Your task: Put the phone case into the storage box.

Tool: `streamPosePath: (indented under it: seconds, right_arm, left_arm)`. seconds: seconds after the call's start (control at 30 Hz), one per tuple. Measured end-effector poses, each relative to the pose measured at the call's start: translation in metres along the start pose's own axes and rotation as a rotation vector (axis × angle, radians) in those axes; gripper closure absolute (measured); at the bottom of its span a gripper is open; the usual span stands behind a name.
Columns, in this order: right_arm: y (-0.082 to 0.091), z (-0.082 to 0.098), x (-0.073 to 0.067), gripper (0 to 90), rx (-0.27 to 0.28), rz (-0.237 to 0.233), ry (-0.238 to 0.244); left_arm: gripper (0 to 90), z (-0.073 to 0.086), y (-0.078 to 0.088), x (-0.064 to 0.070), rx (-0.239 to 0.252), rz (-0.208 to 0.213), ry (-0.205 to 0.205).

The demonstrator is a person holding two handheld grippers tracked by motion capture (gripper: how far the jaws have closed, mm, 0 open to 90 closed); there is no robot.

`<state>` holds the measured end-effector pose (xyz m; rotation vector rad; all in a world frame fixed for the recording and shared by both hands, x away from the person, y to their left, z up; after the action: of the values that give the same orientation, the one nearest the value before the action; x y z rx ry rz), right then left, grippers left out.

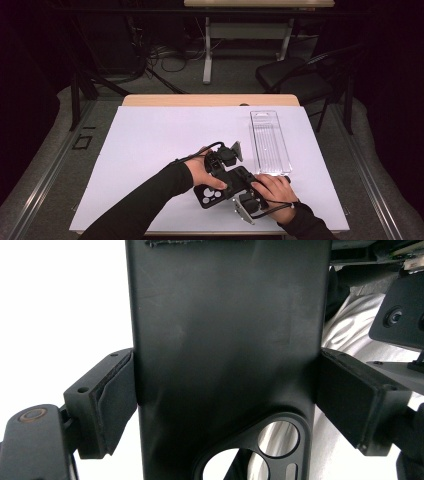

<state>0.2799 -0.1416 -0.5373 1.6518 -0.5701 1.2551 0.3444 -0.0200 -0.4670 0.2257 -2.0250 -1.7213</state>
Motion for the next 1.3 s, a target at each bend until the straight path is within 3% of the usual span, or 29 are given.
streamPosePath:
  seconds: [0.6, 1.3]
  right_arm:
    - [-0.0002, -0.0001, 0.0003, 83.4, 0.012, 0.030, -0.002]
    - [0.0011, 0.0003, 0.0002, 87.6, 0.008, 0.047, -0.008]
  left_arm:
    - [14.5, -0.0006, -0.0007, 0.0001, -0.001, 0.010, 0.007]
    - [14.3, -0.0008, -0.0002, -0.0010, -0.002, 0.035, 0.019]
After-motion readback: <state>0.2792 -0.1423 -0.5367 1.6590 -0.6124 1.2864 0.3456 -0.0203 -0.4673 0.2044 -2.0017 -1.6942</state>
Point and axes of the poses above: each handheld gripper's, and its own axes: y roughly backward along the jaws, z roughly out of its underside, x roughly to its right, the point moved 2 cm from there along -y, roughly forward along the jaws, and after that the axes turned 3 degrees about -z, right-handed, at the moved point
